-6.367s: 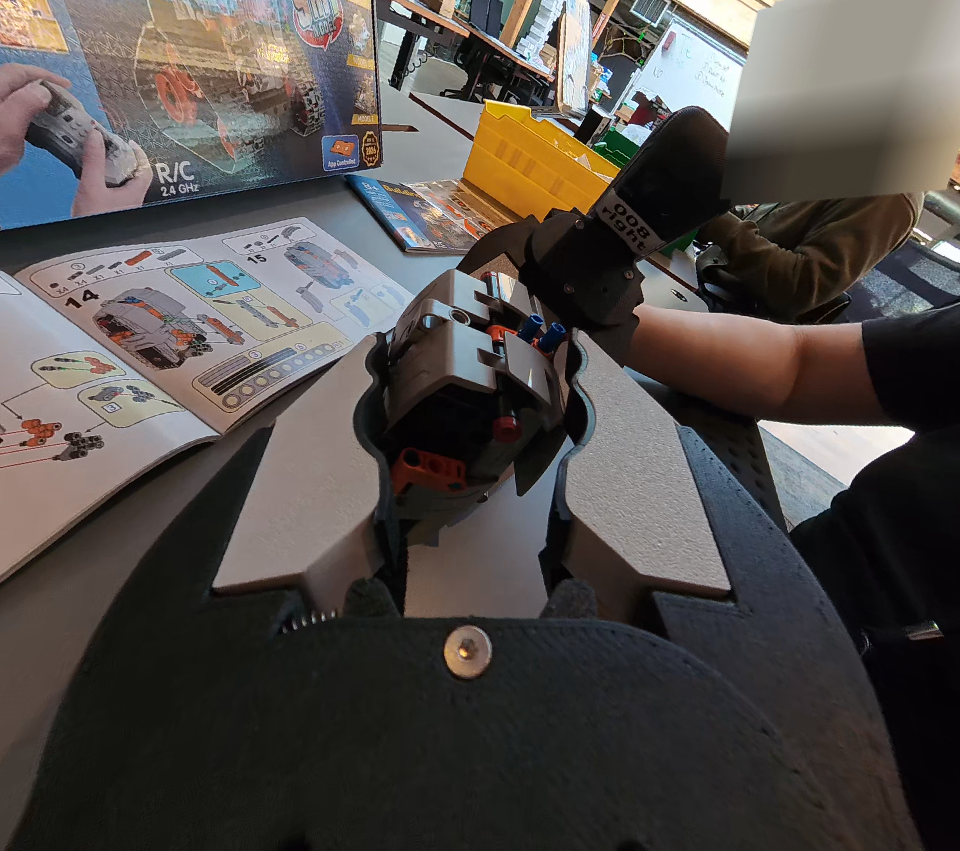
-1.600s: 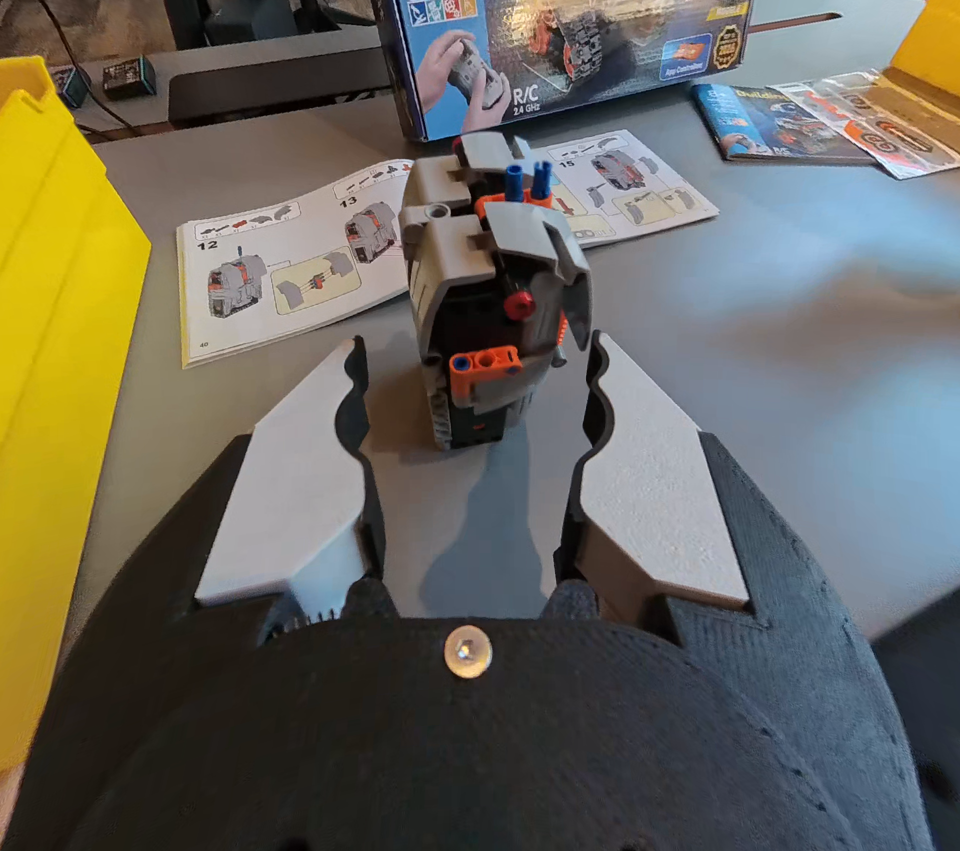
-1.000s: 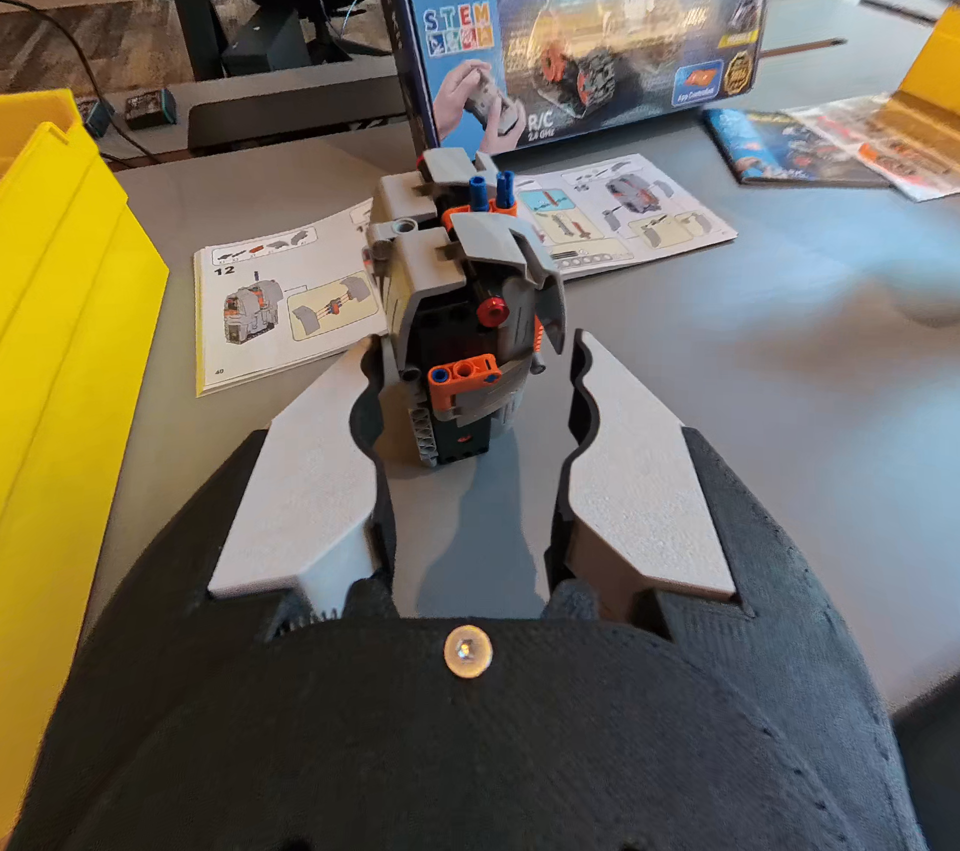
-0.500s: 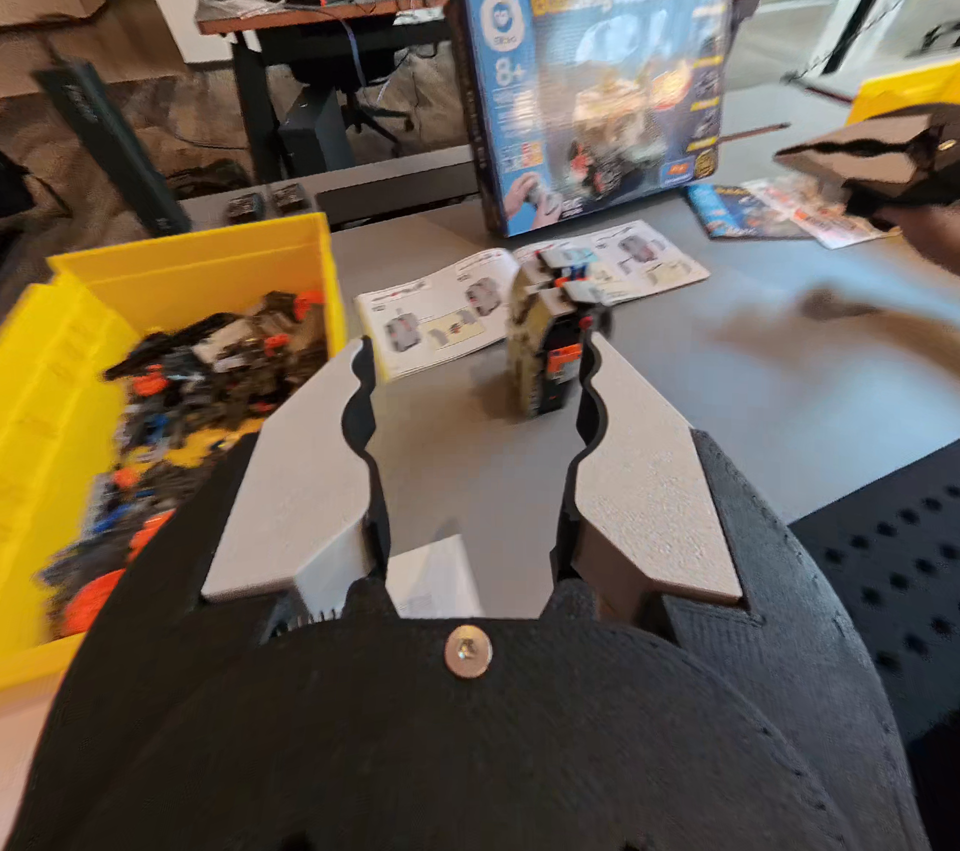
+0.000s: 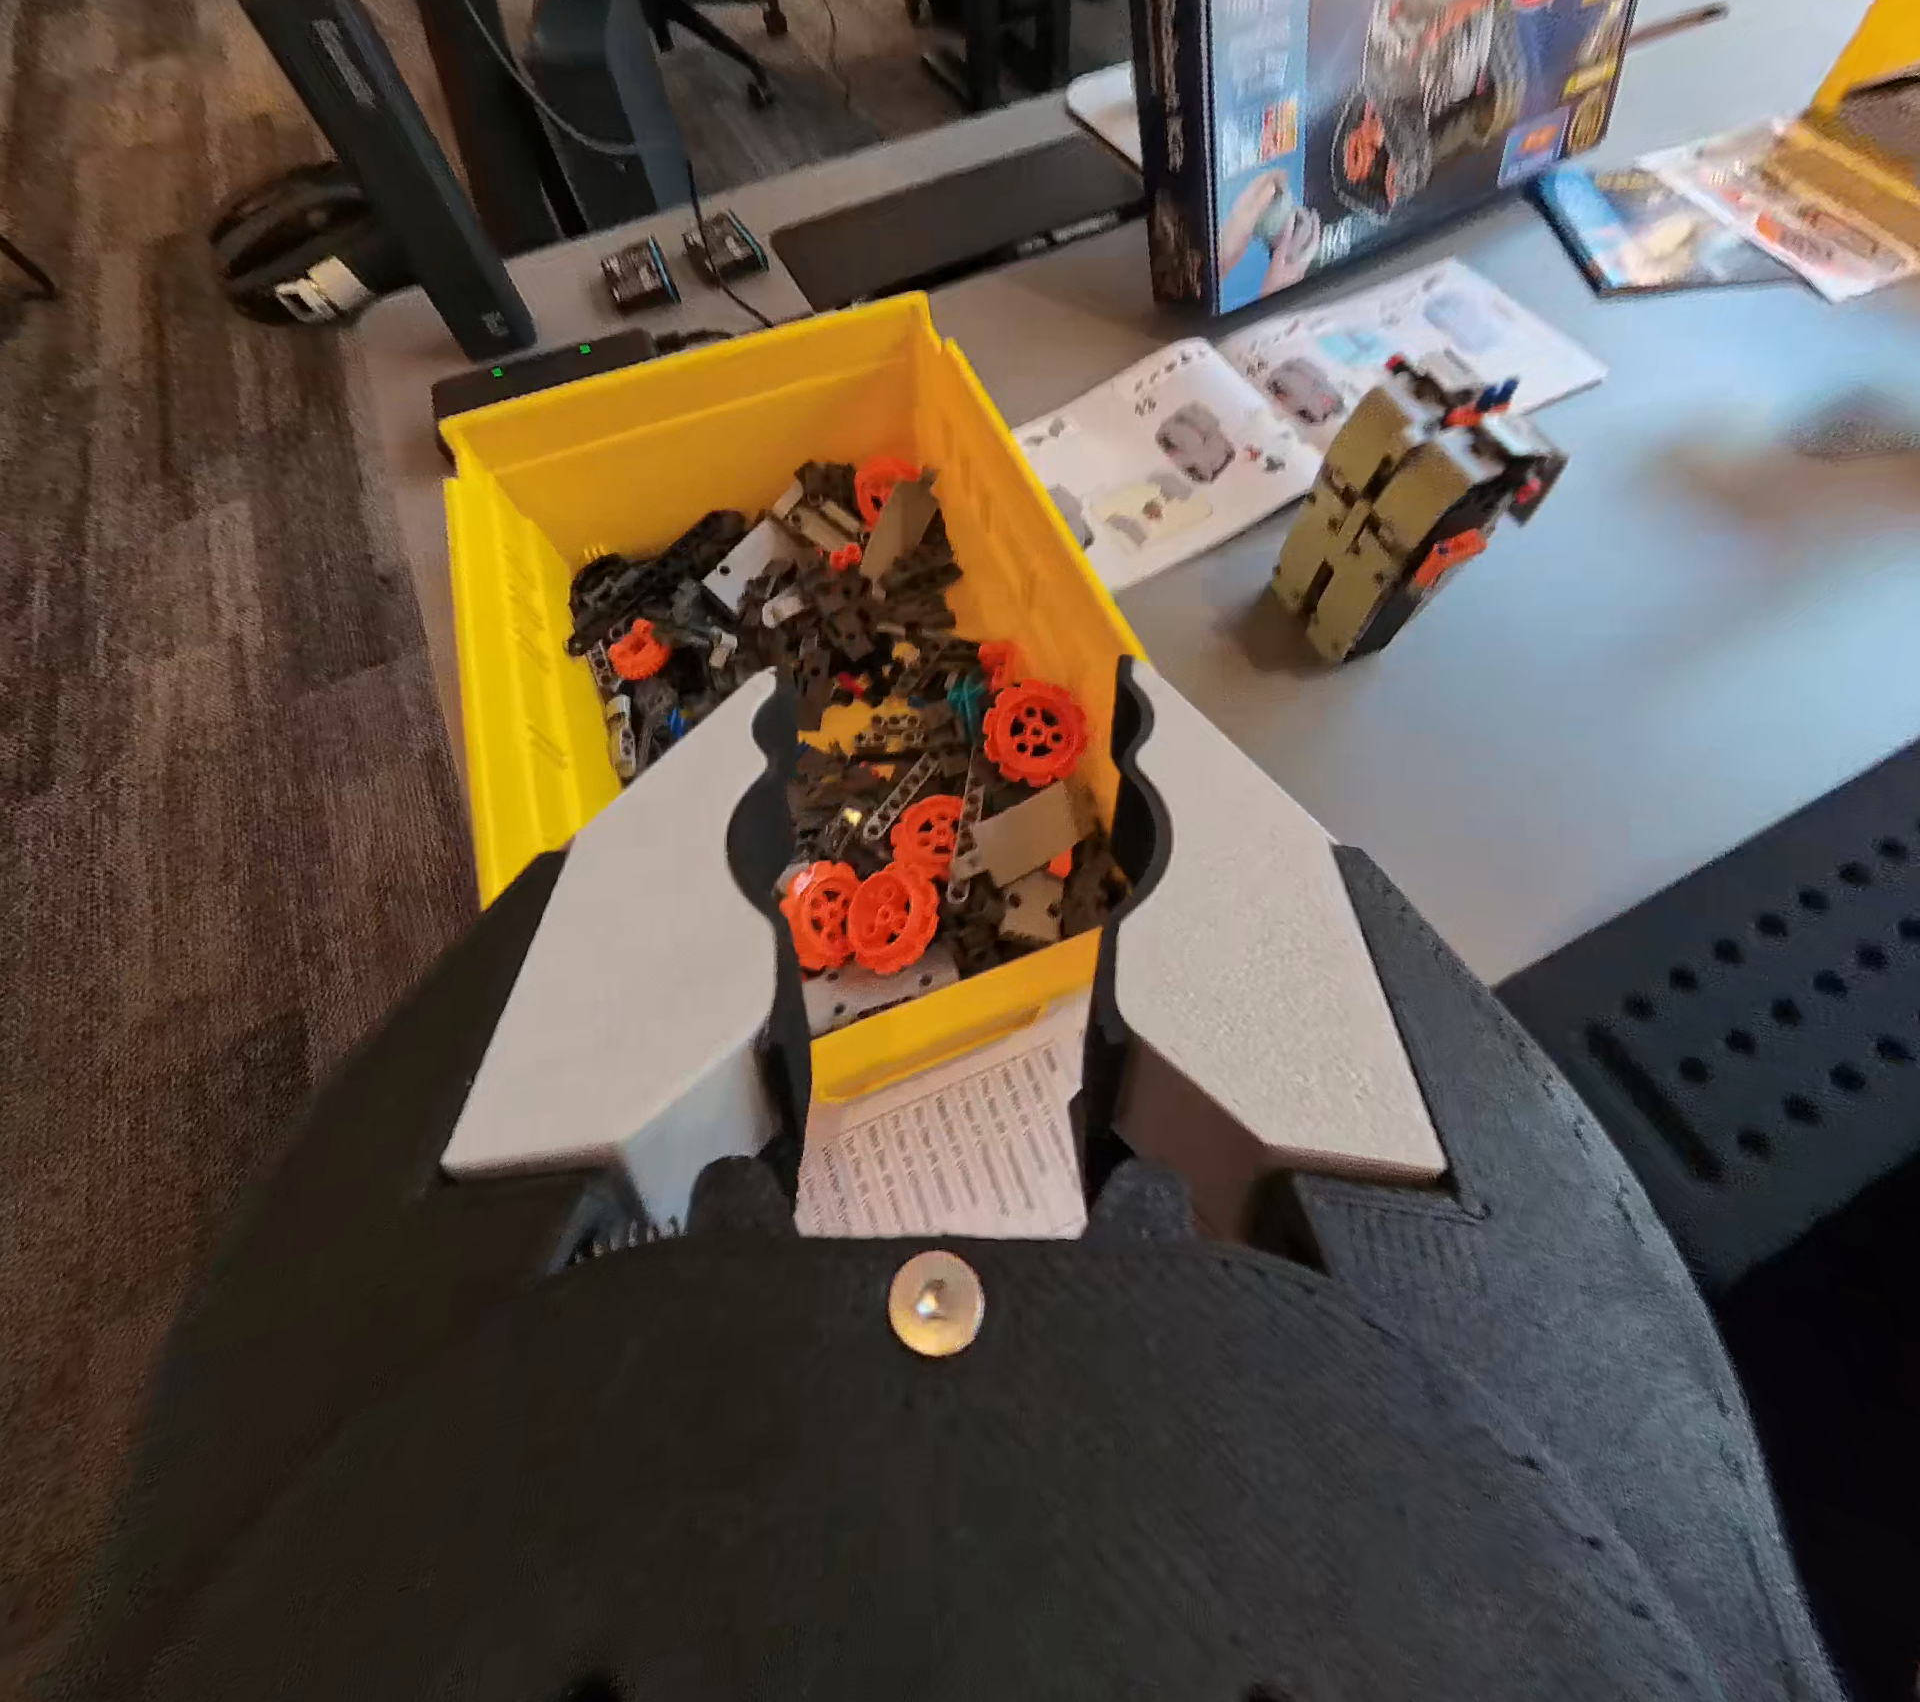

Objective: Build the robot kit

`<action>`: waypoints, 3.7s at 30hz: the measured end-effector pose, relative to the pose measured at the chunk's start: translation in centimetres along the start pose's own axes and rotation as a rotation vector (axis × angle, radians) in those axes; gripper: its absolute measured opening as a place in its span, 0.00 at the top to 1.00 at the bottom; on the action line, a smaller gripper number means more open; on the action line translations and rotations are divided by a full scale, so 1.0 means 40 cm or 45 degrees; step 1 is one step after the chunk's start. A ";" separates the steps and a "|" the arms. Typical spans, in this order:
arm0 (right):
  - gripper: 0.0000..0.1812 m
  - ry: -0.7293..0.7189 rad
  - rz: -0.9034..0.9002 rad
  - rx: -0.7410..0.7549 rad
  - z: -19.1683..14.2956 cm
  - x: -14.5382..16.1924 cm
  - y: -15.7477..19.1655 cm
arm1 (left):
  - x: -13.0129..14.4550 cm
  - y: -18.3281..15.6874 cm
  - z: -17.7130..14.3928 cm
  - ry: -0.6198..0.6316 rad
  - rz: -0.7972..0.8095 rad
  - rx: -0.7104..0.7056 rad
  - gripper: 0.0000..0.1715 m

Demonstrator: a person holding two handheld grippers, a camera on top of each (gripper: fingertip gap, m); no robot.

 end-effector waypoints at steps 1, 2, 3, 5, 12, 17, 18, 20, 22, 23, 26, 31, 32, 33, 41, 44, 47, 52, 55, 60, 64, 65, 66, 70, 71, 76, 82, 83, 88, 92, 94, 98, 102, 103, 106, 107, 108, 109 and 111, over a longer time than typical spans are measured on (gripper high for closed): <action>1.00 -0.012 0.037 0.006 -0.008 -0.008 0.003 | 0.005 0.012 0.006 0.040 0.020 0.007 0.65; 1.00 -0.051 0.129 -0.007 -0.015 -0.020 0.007 | 0.011 0.024 0.012 0.082 0.046 0.005 0.66; 0.98 -0.116 0.273 -0.050 -0.023 -0.034 0.012 | 0.017 0.035 0.020 0.130 0.072 -0.002 0.67; 0.93 -0.253 0.593 -0.137 -0.036 -0.059 0.023 | 0.025 0.050 0.038 0.220 0.100 0.000 0.68; 0.90 -0.340 0.797 -0.078 -0.036 -0.062 0.054 | 0.025 0.087 0.111 0.374 0.154 0.033 0.68; 0.91 -0.242 0.725 -0.031 -0.024 -0.042 0.059 | 0.031 0.109 0.159 0.447 0.188 0.078 0.71; 0.92 -0.239 0.713 -0.027 -0.023 -0.040 0.059 | 0.033 0.113 0.169 0.459 0.199 0.093 0.71; 0.92 -0.237 0.676 -0.009 -0.020 -0.037 0.059 | 0.041 0.126 0.190 0.503 0.239 0.101 0.72; 0.92 -0.240 0.656 -0.013 -0.017 -0.037 0.060 | 0.049 0.142 0.210 0.544 0.262 0.114 0.71; 0.92 -0.239 0.648 -0.024 -0.014 -0.037 0.062 | 0.052 0.149 0.219 0.558 0.258 0.125 0.71; 0.91 -0.207 0.599 -0.038 -0.005 -0.034 0.070 | 0.052 0.163 0.242 0.585 0.238 0.161 0.71; 0.92 -0.157 0.503 -0.069 0.008 -0.036 0.085 | 0.055 0.183 0.277 0.664 0.262 0.188 0.74; 0.92 -0.151 0.489 -0.080 0.011 -0.036 0.089 | 0.057 0.187 0.284 0.680 0.261 0.192 0.74; 0.92 -0.146 0.478 -0.089 0.014 -0.037 0.092 | 0.059 0.191 0.292 0.697 0.258 0.194 0.75; 0.94 -0.115 0.438 -0.161 0.025 -0.038 0.111 | 0.087 0.203 0.356 0.854 0.242 0.165 0.85; 0.95 -0.124 0.435 -0.165 0.023 -0.043 0.111 | 0.098 0.183 0.392 0.894 0.228 0.202 0.88; 0.95 -0.120 0.430 -0.173 0.023 -0.043 0.113 | 0.109 0.167 0.427 0.922 0.290 0.227 0.91; 0.95 -0.125 0.419 -0.174 0.019 -0.045 0.114 | 0.124 0.157 0.464 0.990 0.323 0.285 0.92; 0.95 -0.128 0.419 -0.184 0.020 -0.047 0.114 | 0.127 0.147 0.469 1.005 0.320 0.333 0.93; 0.95 -0.119 0.414 -0.213 0.028 -0.047 0.120 | 0.130 0.119 0.464 1.016 0.306 0.459 0.97; 0.95 -0.112 0.397 -0.224 0.031 -0.049 0.125 | 0.134 0.099 0.460 0.995 0.354 0.554 0.96; 0.95 -0.109 0.390 -0.223 0.031 -0.050 0.126 | 0.136 0.094 0.460 0.985 0.373 0.572 0.96; 0.95 -0.106 0.385 -0.223 0.030 -0.050 0.127 | 0.136 0.089 0.461 0.980 0.389 0.591 0.96; 0.95 -0.105 0.374 -0.219 0.027 -0.050 0.127 | 0.135 0.078 0.464 0.977 0.431 0.631 0.94; 0.95 -0.105 0.374 -0.218 0.027 -0.050 0.126 | 0.135 0.076 0.464 0.975 0.437 0.638 0.94; 0.96 -0.120 0.372 -0.222 0.025 -0.054 0.126 | 0.144 0.071 0.468 1.009 0.493 0.635 0.91; 0.96 -0.113 0.350 -0.236 0.027 -0.057 0.133 | 0.151 0.064 0.475 1.012 0.546 0.622 0.89; 0.96 -0.113 0.347 -0.237 0.028 -0.057 0.134 | 0.152 0.064 0.475 1.014 0.551 0.623 0.89; 0.96 -0.097 0.344 -0.245 0.035 -0.052 0.138 | 0.152 0.066 0.478 1.006 0.565 0.619 0.91; 0.96 -0.091 0.344 -0.243 0.037 -0.048 0.138 | 0.154 0.077 0.480 0.998 0.571 0.592 0.93; 0.96 -0.091 0.344 -0.244 0.036 -0.048 0.138 | 0.157 0.101 0.486 1.011 0.585 0.494 0.95; 0.97 -0.101 0.350 -0.248 0.037 -0.049 0.139 | 0.157 0.137 0.489 1.024 0.522 0.384 0.91; 0.97 -0.089 0.340 -0.253 0.041 -0.044 0.143 | 0.132 0.122 0.471 0.928 0.517 0.470 0.92; 0.97 -0.092 0.333 -0.251 0.041 -0.045 0.144 | 0.131 0.116 0.467 0.931 0.532 0.504 0.93; 0.97 -0.097 0.315 -0.247 0.042 -0.047 0.147 | 0.142 0.100 0.467 1.002 0.582 0.592 0.93; 0.97 -0.093 0.312 -0.246 0.044 -0.046 0.148 | 0.147 0.090 0.471 1.008 0.605 0.626 0.91; 0.97 -0.085 0.308 -0.246 0.046 -0.044 0.150 | 0.151 0.080 0.475 0.999 0.649 0.654 0.92; 0.97 -0.078 0.305 -0.247 0.047 -0.042 0.151 | 0.154 0.072 0.479 0.983 0.709 0.671 0.93; 0.97 -0.070 0.295 -0.245 0.048 -0.040 0.153 | 0.162 0.059 0.484 0.977 0.848 0.689 0.93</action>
Point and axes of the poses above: each gripper's, where its closed fingertips meet, z out along the fingers, x out of its underside, y = z × x across the jaws, the point moved 8 cm from there along -z, back along the fingers, and after that the axes turned 6 degrees about -x, right-handed, at the moved point
